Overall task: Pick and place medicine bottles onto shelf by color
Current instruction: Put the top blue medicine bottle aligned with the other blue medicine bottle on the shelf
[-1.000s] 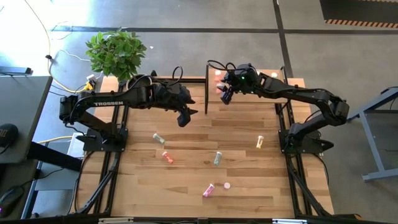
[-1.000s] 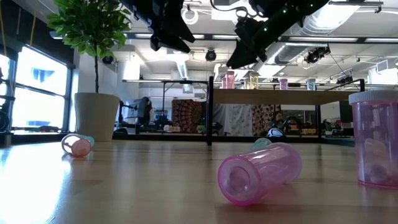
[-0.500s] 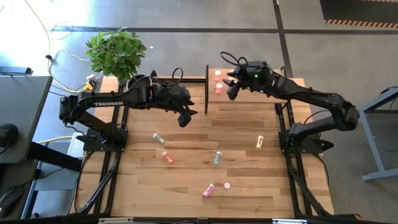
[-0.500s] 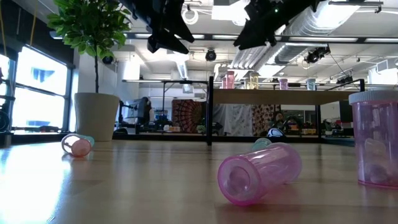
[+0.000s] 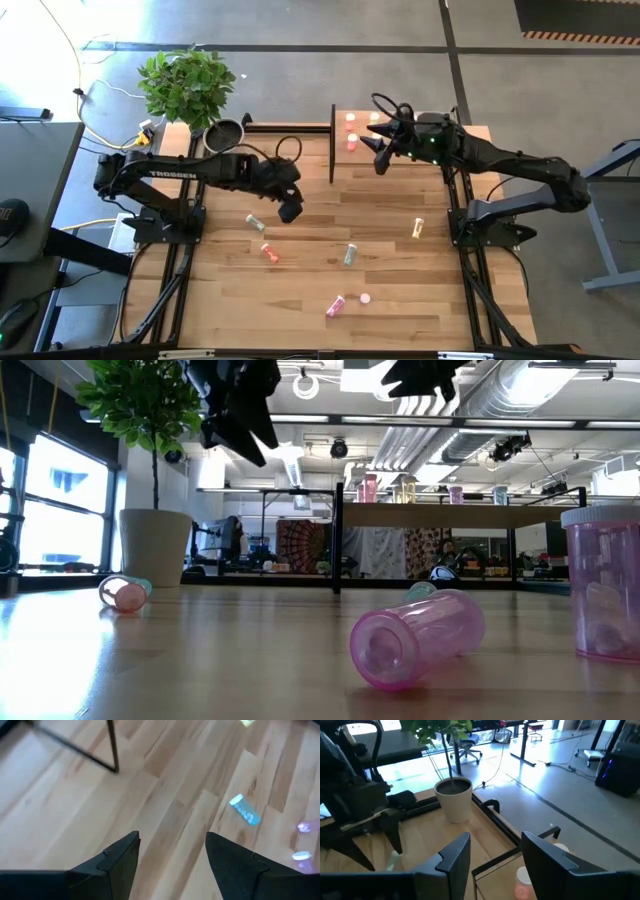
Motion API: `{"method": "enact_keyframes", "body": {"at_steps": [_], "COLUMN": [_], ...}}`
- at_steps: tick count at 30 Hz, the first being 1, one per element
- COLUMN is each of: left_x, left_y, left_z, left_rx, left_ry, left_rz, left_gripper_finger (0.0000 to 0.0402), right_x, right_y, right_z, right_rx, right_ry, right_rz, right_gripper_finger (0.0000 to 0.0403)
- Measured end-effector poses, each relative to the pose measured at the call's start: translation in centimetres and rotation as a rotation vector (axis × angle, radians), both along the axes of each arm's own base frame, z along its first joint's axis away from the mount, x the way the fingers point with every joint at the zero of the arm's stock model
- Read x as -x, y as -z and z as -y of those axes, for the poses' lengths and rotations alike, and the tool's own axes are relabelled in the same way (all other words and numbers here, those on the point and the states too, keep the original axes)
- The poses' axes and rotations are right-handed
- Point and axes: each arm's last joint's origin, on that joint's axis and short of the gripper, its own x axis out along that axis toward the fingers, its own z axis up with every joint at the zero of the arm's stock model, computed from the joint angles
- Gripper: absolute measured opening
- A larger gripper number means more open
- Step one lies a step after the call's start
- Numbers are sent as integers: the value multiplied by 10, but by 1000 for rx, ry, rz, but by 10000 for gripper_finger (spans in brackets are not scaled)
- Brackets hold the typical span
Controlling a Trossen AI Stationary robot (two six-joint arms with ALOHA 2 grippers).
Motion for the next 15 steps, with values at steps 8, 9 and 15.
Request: {"method": "enact_keyframes", "body": {"at_steps": [8,9,15], "left_x": [4,6,17], "left_y": [5,6,11], "left_z": [19,21,37], "left_rx": [152,172,250], "left_ry": [-297,-351,-659], "left_rz": [-1,-7,-24], "left_gripper_finger": [218,218,218], "right_x": [3,3,4], "right_y": [0,0,0], "right_z": [0,1,4], "right_rx": [101,107,209], "right_ry": [1,4,-18], "right_rz": [-65,-69,-134], "right_gripper_finger": [167,167,167]}}
